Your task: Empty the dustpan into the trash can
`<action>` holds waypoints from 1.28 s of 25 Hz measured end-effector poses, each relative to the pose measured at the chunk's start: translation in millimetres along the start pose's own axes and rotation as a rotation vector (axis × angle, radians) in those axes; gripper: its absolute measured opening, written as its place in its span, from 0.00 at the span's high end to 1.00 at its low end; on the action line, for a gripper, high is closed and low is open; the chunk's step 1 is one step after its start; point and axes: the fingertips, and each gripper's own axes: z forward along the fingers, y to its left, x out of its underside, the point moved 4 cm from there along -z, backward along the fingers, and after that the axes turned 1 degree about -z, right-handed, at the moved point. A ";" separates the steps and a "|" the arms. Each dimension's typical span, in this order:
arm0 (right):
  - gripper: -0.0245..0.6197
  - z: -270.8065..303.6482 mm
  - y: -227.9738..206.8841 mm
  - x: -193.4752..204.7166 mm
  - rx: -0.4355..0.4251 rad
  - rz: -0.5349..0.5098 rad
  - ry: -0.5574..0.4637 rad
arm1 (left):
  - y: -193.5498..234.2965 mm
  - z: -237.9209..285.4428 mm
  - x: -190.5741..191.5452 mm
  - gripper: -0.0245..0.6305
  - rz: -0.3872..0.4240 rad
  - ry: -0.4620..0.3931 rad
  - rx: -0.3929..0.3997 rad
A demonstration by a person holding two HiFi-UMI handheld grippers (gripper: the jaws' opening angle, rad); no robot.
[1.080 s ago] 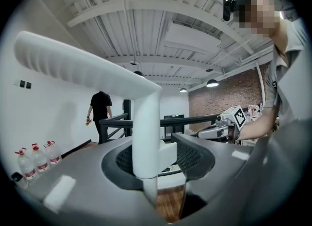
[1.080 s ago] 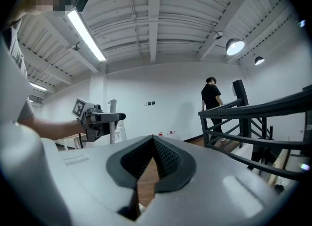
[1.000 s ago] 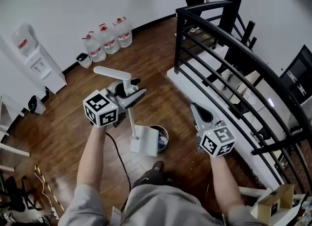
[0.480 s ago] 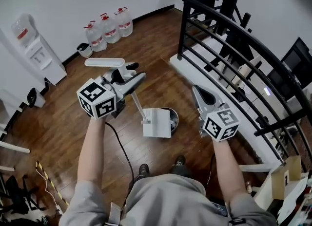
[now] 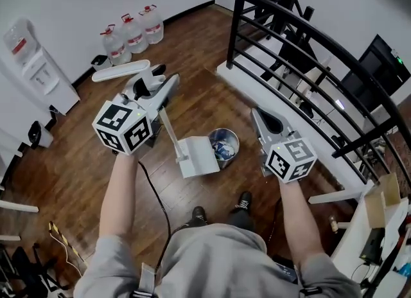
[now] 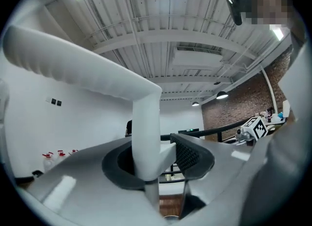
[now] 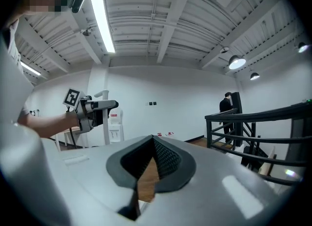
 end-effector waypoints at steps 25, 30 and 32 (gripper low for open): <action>0.96 46.6 77.3 67.2 -0.178 0.030 0.187 | 43.7 -103.3 222.3 0.81 -0.078 0.243 -0.414; 0.96 51.3 71.2 88.6 -0.187 0.046 0.242 | 46.3 -87.5 255.1 0.81 -0.099 0.240 -0.430; 0.96 52.7 69.0 94.1 -0.189 0.044 0.257 | 47.6 -79.9 266.2 0.81 -0.099 0.240 -0.424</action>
